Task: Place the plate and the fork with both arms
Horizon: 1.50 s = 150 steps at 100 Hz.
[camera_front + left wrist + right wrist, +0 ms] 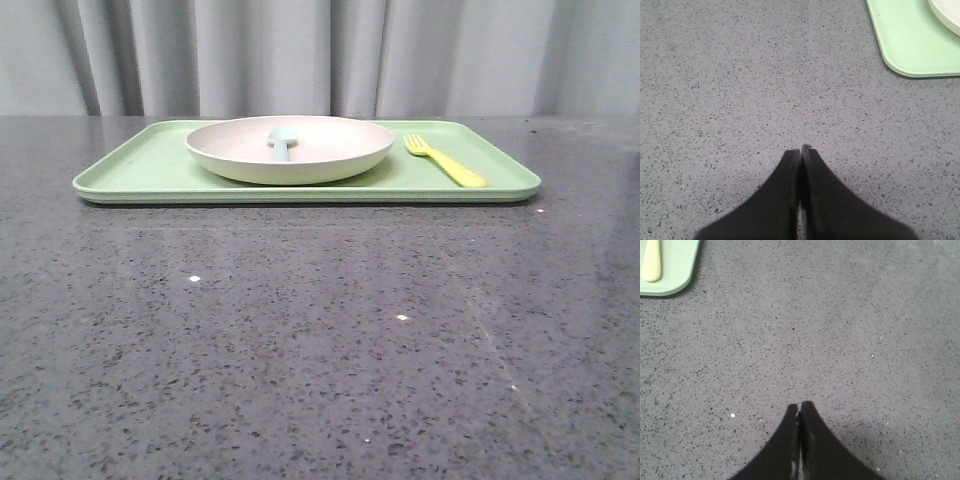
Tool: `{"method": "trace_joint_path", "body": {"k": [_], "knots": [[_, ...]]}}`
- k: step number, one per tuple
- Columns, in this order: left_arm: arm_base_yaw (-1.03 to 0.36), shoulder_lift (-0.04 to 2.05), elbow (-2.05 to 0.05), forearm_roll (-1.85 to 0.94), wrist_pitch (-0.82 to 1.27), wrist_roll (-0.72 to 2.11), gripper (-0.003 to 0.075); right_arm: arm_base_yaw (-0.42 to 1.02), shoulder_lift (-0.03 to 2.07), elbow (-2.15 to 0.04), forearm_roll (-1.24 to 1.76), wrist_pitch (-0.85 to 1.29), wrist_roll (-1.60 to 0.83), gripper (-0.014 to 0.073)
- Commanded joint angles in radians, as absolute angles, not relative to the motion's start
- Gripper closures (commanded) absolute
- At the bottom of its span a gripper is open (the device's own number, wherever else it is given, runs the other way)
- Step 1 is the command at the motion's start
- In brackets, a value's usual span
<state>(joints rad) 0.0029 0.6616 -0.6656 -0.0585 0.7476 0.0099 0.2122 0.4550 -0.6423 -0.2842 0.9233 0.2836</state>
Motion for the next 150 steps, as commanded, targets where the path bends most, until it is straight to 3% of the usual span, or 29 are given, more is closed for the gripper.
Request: {"method": "trace_joint_path", "body": {"k": [1, 17, 37, 83, 109, 150], "knots": [[0.006, 0.660, -0.688, -0.070, 0.680, 0.000, 0.0741, 0.205, 0.461, -0.665, -0.316, 0.863, 0.282, 0.0713], [0.006, 0.658, -0.688, -0.045, 0.622, 0.000, 0.0741, 0.205, 0.461, -0.665, -0.316, 0.863, 0.282, 0.0713], [-0.016, 0.607, -0.617, -0.040, 0.381, 0.000, 0.0741, 0.205, 0.461, -0.665, -0.316, 0.863, 0.282, 0.0713], [-0.076, 0.301, -0.124, 0.006, -0.182, 0.000, 0.0741, 0.205, 0.461, -0.665, -0.316, 0.863, 0.282, 0.0713], [-0.076, 0.124, 0.004, 0.008, -0.189, 0.000, 0.0741, 0.205, 0.461, -0.665, -0.316, 0.863, 0.282, 0.0713], [-0.045, -0.037, 0.012, 0.024, -0.145, 0.000, 0.0741, 0.205, 0.461, -0.665, -0.316, 0.863, 0.282, 0.0713]]}}
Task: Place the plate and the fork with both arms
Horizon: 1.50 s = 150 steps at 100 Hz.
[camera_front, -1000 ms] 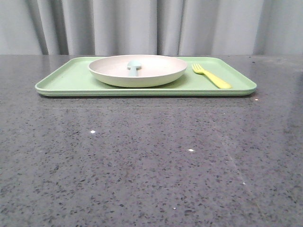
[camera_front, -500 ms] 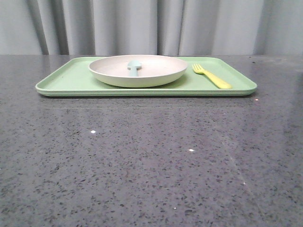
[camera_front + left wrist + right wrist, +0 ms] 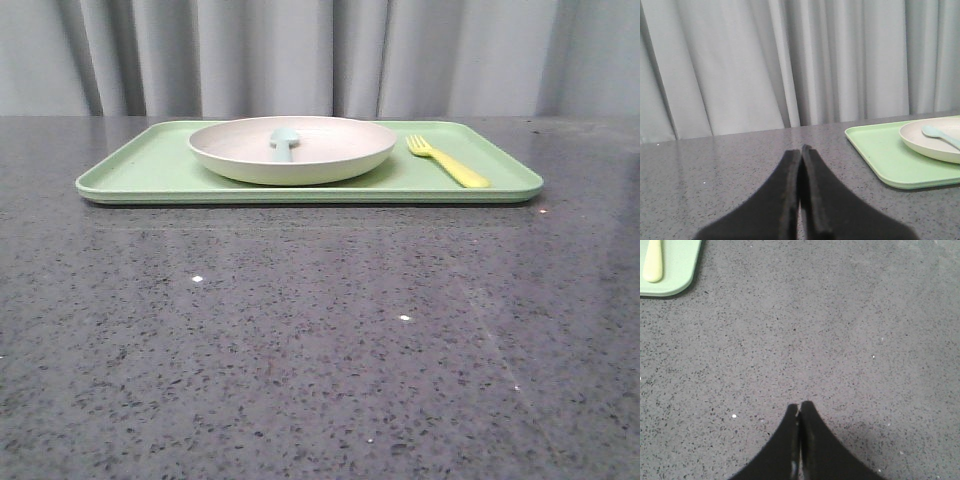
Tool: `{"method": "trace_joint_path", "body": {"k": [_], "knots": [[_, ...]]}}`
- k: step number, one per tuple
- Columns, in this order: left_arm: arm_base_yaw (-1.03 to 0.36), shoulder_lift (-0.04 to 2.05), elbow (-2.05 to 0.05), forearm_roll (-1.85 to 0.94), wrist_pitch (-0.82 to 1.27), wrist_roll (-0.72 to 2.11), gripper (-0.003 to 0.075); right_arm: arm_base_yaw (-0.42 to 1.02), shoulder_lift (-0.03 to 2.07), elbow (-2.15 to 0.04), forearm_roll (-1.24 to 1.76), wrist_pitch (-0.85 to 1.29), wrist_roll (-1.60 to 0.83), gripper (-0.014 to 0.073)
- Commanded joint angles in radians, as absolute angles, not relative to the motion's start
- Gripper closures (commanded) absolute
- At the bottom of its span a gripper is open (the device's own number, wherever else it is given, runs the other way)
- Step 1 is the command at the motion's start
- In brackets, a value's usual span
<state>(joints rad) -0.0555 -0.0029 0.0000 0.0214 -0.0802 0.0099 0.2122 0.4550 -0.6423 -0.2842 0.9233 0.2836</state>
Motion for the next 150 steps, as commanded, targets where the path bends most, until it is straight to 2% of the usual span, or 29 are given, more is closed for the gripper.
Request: {"method": "trace_joint_path", "body": {"k": [1, 150], "knots": [[-0.045, -0.037, 0.012, 0.024, -0.145, 0.000, 0.0741, 0.205, 0.461, -0.665, -0.316, 0.863, 0.282, 0.0713], [-0.045, -0.035, 0.012, 0.030, -0.129, 0.000, 0.0741, 0.205, 0.461, -0.665, -0.316, 0.866, 0.282, 0.0713]]}}
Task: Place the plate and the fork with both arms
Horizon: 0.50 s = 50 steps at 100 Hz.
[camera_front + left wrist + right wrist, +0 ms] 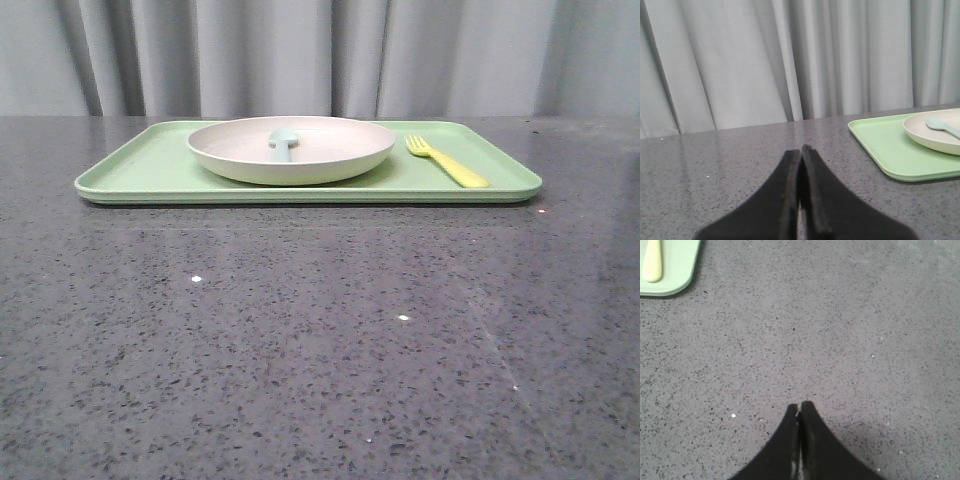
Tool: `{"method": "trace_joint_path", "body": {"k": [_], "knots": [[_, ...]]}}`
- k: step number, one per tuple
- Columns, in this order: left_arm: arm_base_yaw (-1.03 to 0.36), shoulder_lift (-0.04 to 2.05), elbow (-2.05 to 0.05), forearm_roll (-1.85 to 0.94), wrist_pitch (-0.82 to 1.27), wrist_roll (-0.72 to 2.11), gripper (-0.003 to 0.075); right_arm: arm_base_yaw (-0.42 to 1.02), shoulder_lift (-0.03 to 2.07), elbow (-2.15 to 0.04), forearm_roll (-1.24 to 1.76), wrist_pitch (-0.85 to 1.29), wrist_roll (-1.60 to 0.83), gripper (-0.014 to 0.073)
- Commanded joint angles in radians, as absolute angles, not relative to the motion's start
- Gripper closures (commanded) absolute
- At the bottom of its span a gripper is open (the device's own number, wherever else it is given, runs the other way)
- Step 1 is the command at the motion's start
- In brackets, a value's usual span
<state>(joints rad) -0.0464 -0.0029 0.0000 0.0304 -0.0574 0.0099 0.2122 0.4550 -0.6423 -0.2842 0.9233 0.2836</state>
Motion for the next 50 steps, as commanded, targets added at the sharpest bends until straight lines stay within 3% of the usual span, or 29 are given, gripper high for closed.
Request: {"method": "trace_joint_path", "body": {"k": [1, 28, 50], "knots": [[-0.045, -0.035, 0.012, 0.030, -0.129, 0.000, 0.0741, 0.205, 0.461, -0.665, -0.316, 0.866, 0.282, 0.0713], [-0.045, -0.035, 0.012, 0.030, -0.129, 0.000, 0.0741, 0.205, 0.426, -0.622, -0.319, 0.836, 0.281, 0.0713], [-0.045, -0.035, 0.012, 0.030, -0.129, 0.000, 0.0741, 0.205, 0.286, -0.477, -0.312, 0.599, 0.281, 0.0713]]}}
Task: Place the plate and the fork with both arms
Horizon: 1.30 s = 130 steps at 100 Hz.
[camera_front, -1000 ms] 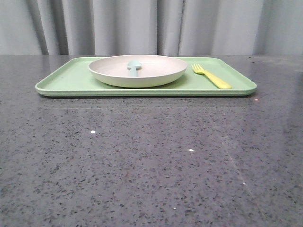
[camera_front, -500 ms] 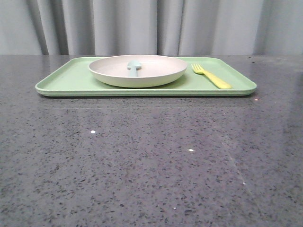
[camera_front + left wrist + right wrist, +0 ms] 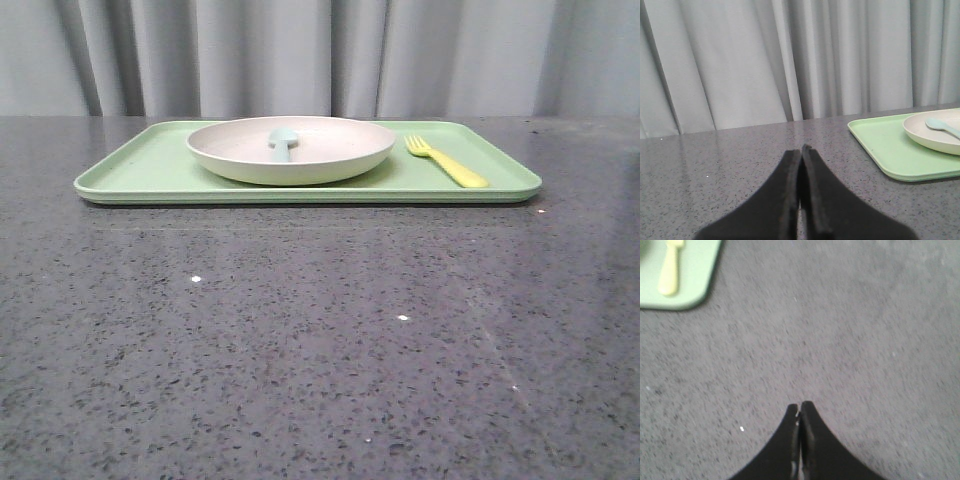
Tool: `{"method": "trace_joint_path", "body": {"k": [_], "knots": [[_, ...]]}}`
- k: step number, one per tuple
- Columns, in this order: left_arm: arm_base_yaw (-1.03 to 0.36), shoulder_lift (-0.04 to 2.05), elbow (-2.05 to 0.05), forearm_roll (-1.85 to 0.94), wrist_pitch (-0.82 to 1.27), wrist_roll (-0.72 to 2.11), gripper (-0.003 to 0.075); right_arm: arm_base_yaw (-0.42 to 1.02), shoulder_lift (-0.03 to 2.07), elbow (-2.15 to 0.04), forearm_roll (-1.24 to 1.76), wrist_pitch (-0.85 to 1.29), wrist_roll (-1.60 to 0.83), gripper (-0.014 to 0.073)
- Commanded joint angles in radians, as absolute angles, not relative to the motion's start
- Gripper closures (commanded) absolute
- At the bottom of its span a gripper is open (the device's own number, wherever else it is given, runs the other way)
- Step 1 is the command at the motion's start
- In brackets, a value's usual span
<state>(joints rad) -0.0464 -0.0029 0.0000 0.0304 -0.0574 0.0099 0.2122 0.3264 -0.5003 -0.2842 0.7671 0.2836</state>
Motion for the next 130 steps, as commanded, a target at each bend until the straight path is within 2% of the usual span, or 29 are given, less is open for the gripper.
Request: {"method": "trace_joint_path", "body": {"k": [1, 17, 29, 49, 75, 105, 130], "knots": [[-0.045, -0.035, 0.012, 0.030, -0.129, 0.000, 0.0741, 0.205, 0.281, -0.472, -0.311, 0.591, 0.280, 0.0713], [-0.045, -0.035, 0.012, 0.030, -0.129, 0.000, 0.0741, 0.204, 0.165, -0.361, -0.270, 0.460, 0.249, 0.0713], [-0.045, -0.035, 0.012, 0.030, -0.129, 0.000, 0.0741, 0.197, 0.078, -0.284, -0.178, 0.384, 0.121, 0.0713], [-0.045, -0.035, 0.012, 0.030, -0.129, 0.000, 0.0741, 0.125, -0.034, -0.176, -0.077, 0.279, -0.008, 0.0713], [-0.045, -0.035, 0.012, 0.030, -0.129, 0.000, 0.0741, 0.016, -0.033, -0.088, -0.022, 0.173, -0.008, 0.0713], [-0.045, -0.035, 0.012, 0.030, -0.129, 0.000, 0.0741, 0.014, -0.033, 0.020, -0.019, 0.022, -0.008, 0.0713], [-0.045, -0.035, 0.012, 0.030, -0.129, 0.000, 0.0741, 0.014, -0.033, 0.022, -0.029, 0.028, -0.008, 0.0713]]}}
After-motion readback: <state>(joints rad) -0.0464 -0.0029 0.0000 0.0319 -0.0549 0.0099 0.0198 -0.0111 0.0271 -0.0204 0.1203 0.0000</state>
